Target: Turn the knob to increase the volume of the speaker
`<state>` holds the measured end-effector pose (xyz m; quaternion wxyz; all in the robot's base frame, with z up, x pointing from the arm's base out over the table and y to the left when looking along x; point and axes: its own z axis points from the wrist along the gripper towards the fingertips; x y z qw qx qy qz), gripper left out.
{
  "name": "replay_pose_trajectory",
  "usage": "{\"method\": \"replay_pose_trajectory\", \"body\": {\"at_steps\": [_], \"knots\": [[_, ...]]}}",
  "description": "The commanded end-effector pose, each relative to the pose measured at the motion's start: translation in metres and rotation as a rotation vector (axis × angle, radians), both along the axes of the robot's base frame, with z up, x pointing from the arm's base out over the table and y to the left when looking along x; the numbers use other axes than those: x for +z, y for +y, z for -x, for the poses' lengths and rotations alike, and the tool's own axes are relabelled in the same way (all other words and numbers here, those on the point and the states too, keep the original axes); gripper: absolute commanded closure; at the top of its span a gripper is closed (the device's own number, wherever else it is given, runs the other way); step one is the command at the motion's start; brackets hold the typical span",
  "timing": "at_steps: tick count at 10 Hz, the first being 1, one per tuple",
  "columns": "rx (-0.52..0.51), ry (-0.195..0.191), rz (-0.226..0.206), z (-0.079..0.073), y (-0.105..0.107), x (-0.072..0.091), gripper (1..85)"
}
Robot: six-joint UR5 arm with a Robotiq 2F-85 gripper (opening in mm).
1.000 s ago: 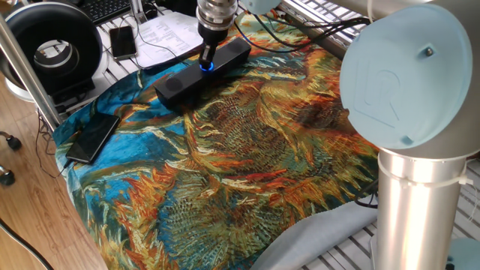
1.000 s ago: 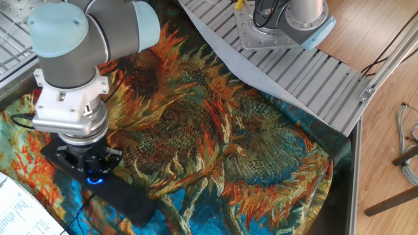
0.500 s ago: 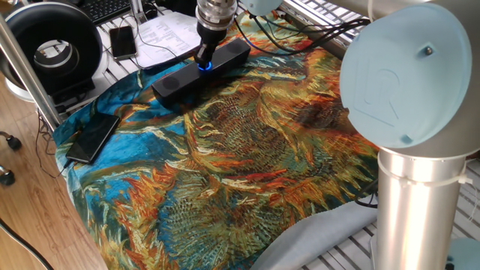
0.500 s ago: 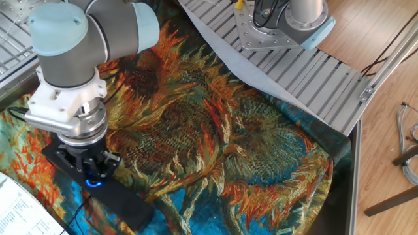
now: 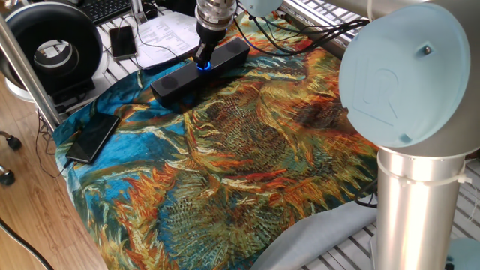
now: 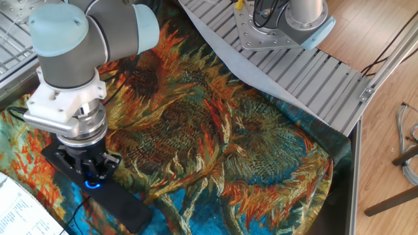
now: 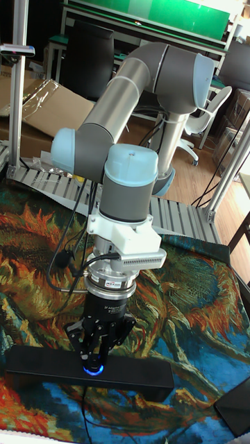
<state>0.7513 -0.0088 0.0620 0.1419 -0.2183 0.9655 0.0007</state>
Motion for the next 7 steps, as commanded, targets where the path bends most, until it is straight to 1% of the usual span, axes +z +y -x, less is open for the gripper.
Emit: {"method": "replay_pose_trajectory", "body": {"at_steps": [1, 2, 3, 4, 5, 6, 7], "knots": [[-0.013, -0.002, 0.002, -0.002, -0.002, 0.002, 78.0], [-0.014, -0.006, -0.003, -0.004, -0.001, 0.002, 78.3], [-0.035, -0.015, -0.029, -0.007, 0.006, 0.004, 78.3], [-0.040, -0.026, -0.037, -0.011, 0.008, 0.005, 78.3], [-0.039, -0.032, -0.019, -0.013, 0.004, 0.004, 78.3], [-0.043, -0.040, -0.018, -0.014, 0.002, 0.004, 78.3], [-0.047, -0.045, -0.031, -0.016, 0.006, 0.005, 78.3]]}}
